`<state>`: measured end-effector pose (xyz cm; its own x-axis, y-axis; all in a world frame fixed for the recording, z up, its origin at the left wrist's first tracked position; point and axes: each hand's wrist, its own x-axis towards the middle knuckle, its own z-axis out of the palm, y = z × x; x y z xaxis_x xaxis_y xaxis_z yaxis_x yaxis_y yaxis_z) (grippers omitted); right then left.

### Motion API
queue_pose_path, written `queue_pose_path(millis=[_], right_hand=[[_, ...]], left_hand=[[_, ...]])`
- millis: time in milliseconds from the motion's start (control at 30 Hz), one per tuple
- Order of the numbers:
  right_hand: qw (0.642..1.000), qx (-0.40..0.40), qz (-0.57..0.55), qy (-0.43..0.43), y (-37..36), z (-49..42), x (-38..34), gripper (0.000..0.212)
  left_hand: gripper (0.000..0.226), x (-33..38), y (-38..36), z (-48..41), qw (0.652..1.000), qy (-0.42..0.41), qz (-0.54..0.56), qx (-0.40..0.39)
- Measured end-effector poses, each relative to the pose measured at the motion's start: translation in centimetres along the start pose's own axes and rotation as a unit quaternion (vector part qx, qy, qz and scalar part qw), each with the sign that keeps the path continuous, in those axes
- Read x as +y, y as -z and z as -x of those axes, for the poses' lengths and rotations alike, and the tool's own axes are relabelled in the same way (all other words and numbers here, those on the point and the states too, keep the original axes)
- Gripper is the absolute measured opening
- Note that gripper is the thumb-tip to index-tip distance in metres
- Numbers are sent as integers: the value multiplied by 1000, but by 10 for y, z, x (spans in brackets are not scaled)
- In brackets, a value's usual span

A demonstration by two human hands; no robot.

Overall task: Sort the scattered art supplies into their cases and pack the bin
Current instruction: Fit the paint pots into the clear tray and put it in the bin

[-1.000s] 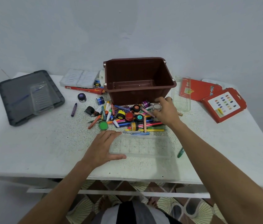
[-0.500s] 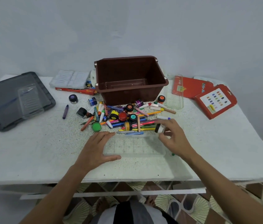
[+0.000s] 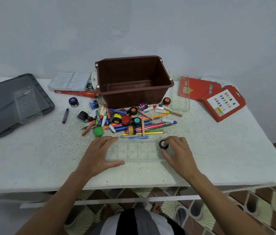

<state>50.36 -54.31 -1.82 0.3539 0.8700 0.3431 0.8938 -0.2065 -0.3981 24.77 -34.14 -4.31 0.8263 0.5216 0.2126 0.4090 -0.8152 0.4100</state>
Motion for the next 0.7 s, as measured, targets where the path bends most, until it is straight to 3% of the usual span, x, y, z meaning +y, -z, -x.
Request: queue_pose_path(millis=[267,533,700], right_hand=[[999,-26,-43,-18,2,0,3,23],[995,42,-75,-58,19,-47,11,21],[993,34,-52,-99,23,-100,27,21]], left_hand=[[95,0,0,0,1000,9,-2,-8],[92,1,0,0,1000,-1,0,4],[92,1,0,1,1000,1,7,5]])
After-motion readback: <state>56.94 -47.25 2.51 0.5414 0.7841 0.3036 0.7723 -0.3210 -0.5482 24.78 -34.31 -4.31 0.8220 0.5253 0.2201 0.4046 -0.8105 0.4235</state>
